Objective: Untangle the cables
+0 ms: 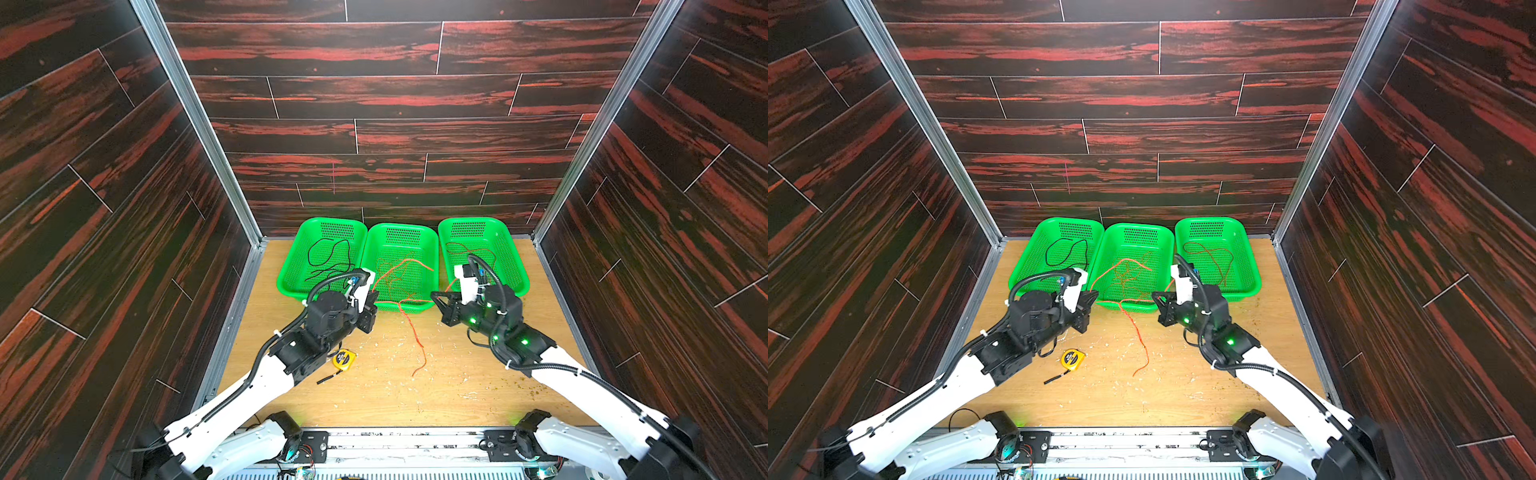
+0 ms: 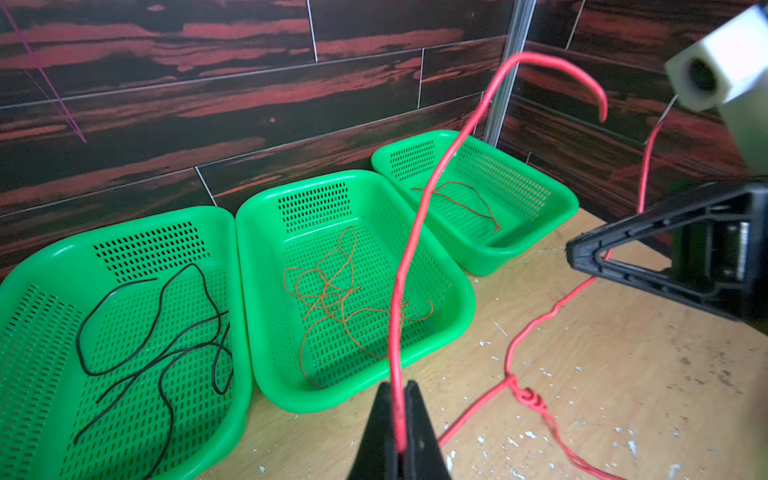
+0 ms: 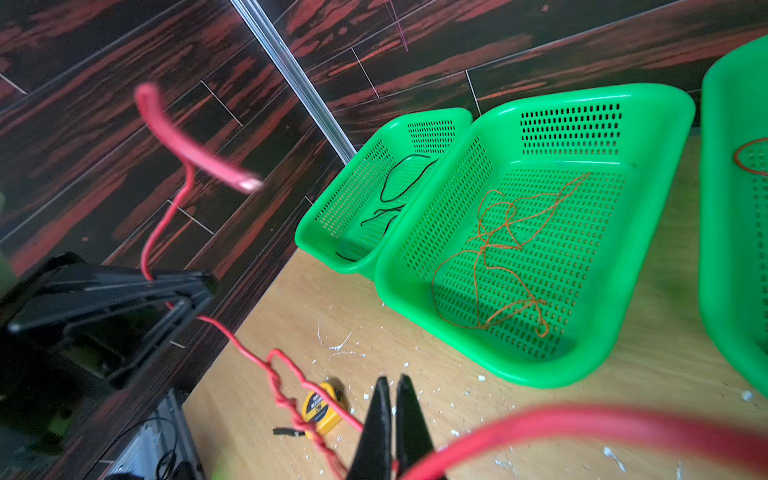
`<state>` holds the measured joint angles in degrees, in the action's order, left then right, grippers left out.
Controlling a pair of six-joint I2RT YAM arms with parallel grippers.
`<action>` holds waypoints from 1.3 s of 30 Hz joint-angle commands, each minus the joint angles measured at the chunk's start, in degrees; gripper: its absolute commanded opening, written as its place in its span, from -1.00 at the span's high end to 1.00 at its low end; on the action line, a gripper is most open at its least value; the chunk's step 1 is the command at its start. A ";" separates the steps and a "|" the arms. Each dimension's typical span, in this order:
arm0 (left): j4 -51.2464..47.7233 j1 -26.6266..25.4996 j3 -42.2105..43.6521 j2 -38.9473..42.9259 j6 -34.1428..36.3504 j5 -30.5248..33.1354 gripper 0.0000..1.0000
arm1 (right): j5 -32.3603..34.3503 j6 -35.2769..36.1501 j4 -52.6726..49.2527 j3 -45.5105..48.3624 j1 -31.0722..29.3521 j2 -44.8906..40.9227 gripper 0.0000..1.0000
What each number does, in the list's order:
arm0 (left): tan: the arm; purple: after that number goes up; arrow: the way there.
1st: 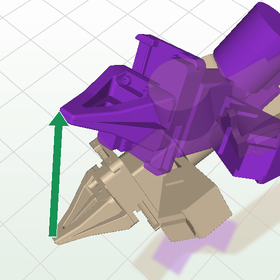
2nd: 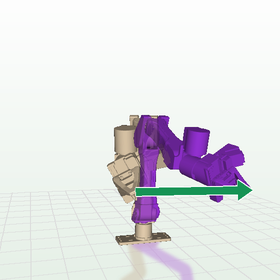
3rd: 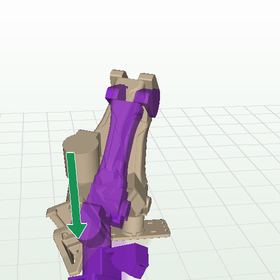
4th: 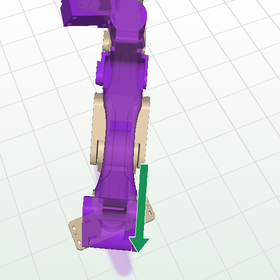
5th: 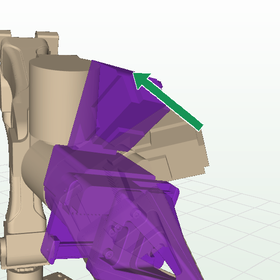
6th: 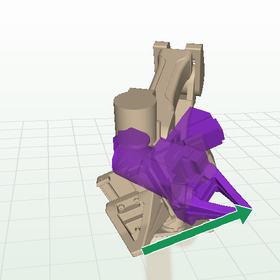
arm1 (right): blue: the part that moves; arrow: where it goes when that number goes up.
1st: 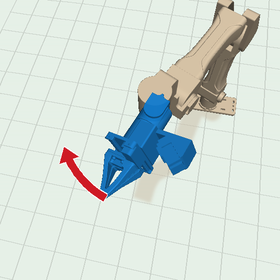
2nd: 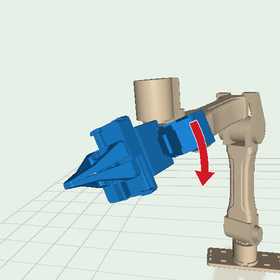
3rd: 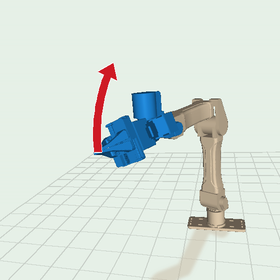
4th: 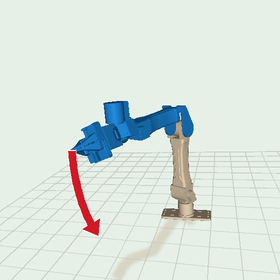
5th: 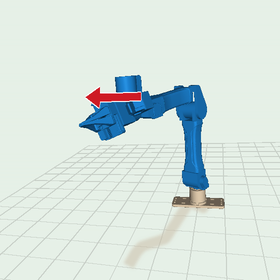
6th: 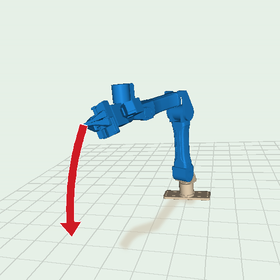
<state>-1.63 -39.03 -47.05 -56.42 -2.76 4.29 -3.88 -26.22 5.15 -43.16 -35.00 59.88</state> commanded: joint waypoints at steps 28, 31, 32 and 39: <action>-8.10 8.85 1.87 10.76 1.97 8.08 1.00 | 9.36 6.44 -19.70 3.43 23.63 -5.91 1.00; -7.98 8.97 1.65 10.54 2.20 7.58 1.00 | 9.27 6.84 -20.33 2.91 24.06 -5.40 1.00; -8.02 9.05 1.53 10.46 2.35 7.13 1.00 | 9.37 6.88 -20.56 2.74 24.17 -5.22 1.00; -9.10 9.92 1.01 11.12 3.06 5.21 1.00 | 8.77 8.07 -20.48 2.98 24.27 -6.09 1.00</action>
<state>-3.42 -37.21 -45.08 -52.42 -2.55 -8.80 -22.13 -22.44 -5.61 -41.98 -20.75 54.48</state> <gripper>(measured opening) 0.070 0.055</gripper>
